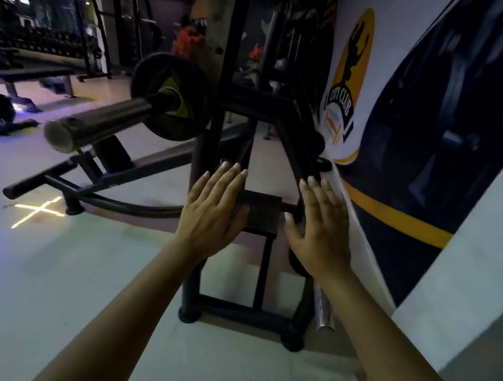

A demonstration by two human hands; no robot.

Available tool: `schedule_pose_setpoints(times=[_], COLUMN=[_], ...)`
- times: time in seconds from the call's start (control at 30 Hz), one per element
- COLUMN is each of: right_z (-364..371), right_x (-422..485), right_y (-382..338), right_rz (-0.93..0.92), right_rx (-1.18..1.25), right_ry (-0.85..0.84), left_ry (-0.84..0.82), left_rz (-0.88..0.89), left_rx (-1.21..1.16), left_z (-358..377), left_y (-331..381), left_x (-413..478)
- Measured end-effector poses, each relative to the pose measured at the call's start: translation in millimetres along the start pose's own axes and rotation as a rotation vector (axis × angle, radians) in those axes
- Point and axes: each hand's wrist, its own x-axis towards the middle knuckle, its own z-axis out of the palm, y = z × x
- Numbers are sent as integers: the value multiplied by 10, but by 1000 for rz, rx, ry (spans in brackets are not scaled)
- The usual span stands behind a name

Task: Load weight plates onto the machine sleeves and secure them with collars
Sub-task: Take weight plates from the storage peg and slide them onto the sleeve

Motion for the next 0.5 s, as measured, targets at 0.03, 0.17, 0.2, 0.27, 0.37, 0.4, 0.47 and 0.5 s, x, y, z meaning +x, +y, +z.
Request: schedule_pose_setpoints(times=[0.03,0.17,0.2,0.27,0.37,0.4,0.47,0.5], right_z=[16,160,219,379,717,845,1120,1296], right_x=[-45,-195,-231,-312,-403,-431,-480,-487], right_y=[177,839,990,1278,1709,1860,2150,2322], right_rz=[7,54,63,88,165,190,219,240], right_rx=[-2,3,6,11,15,17,9,-1], right_ry=[-23,-123,-146,-211,-310,-351,-424,-451], left_ry=[-19,-112,-131,-170,-234,-253,-308,-344], left_rz=[-13,-92,-98,-98,-119,-124,-136,-147], left_rx=[-13,-69,-82,-95,-144,-169,-198,-211], left_z=[174,843,1005,1341,1868,2068,2499,2765], left_y=[101,407,454,532,591,596,576,540], left_x=[32,167,202,255,361,392,451,499])
